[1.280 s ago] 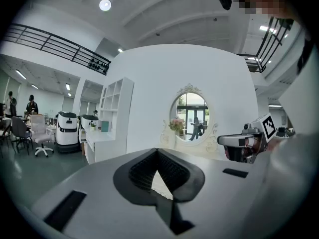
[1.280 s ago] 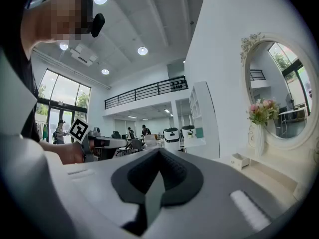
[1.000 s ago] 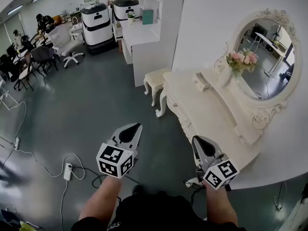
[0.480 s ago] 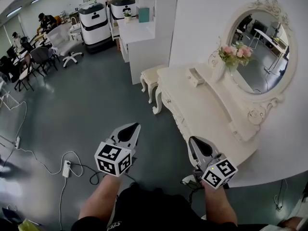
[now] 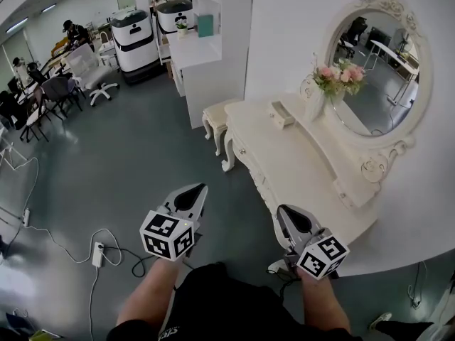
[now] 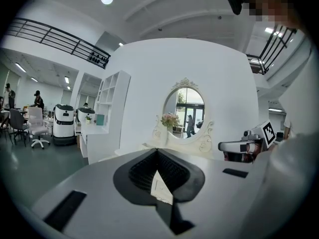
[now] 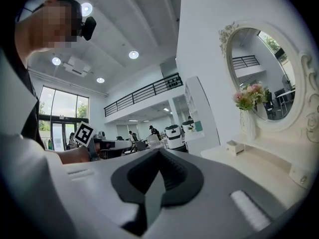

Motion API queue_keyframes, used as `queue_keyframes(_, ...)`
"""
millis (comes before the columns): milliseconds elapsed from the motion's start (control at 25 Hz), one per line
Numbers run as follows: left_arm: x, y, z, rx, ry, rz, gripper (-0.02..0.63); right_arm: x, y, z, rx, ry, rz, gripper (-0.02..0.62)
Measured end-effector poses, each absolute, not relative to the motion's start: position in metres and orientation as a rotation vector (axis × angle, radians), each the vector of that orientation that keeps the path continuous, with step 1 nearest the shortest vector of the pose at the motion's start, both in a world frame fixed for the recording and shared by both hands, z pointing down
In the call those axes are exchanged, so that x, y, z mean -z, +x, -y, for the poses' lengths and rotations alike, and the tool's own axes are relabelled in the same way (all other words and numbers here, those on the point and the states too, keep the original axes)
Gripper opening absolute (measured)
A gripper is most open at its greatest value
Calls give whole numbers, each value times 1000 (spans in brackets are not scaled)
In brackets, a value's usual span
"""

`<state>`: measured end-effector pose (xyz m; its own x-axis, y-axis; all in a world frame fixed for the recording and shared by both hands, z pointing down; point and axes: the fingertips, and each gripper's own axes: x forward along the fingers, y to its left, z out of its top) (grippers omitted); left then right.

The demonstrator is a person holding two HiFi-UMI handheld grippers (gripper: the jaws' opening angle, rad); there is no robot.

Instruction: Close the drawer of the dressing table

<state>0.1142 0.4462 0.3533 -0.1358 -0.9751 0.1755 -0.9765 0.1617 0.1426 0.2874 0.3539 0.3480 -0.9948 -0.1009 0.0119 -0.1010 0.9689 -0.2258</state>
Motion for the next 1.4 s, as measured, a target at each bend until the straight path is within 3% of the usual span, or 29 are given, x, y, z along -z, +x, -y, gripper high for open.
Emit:
queue_keyframes(440, -363, 73, -412, 12, 1903, 2199, 6, -355, 245, -321, -351, 155, 3087, 11)
queue_keyframes(1400, -373, -154, -275, 27, 1956, 2102, 6, -359, 23, -183, -370, 294, 3010, 11)
